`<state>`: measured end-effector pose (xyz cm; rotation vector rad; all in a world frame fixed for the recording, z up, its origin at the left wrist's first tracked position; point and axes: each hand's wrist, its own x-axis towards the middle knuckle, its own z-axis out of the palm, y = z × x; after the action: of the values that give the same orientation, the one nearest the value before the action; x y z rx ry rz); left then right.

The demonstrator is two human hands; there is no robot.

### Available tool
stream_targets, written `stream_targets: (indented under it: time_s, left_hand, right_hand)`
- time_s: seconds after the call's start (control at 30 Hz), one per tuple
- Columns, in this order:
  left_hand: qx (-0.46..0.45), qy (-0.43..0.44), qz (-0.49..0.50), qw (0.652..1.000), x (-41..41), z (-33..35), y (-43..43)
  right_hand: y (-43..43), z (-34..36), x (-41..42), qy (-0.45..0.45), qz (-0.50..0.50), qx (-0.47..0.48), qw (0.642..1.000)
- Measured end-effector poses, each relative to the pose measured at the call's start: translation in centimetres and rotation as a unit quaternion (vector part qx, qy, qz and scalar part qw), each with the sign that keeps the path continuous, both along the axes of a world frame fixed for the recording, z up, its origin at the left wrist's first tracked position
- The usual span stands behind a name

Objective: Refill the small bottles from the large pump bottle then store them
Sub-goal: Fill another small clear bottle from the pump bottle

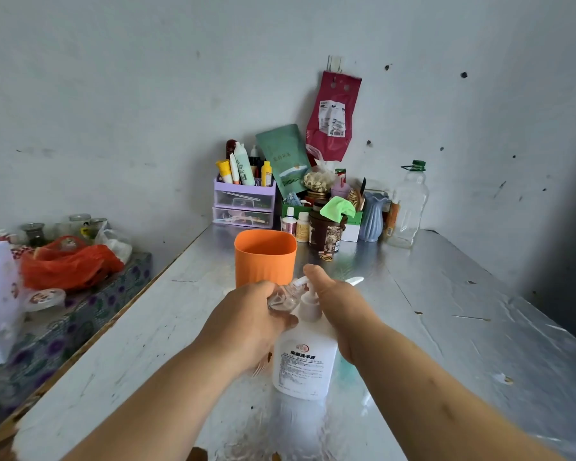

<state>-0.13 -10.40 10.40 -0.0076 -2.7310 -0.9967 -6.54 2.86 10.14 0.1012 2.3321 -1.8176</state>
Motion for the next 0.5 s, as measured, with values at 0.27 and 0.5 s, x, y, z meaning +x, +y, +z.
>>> stream_targets:
  time_s: [0.27,0.5]
  left_hand:
    - [0.02,-0.01,0.002,1.0,-0.4,-0.6,-0.2]
    - [0.009,-0.017,0.013,1.0,-0.6,-1.1,-0.4]
  right_hand:
    - [0.7,-1.3,-0.6,0.073,0.028,-0.016,0.997]
    - [0.1,-2.0,-0.6,0.023,0.004,-0.016,1.0]
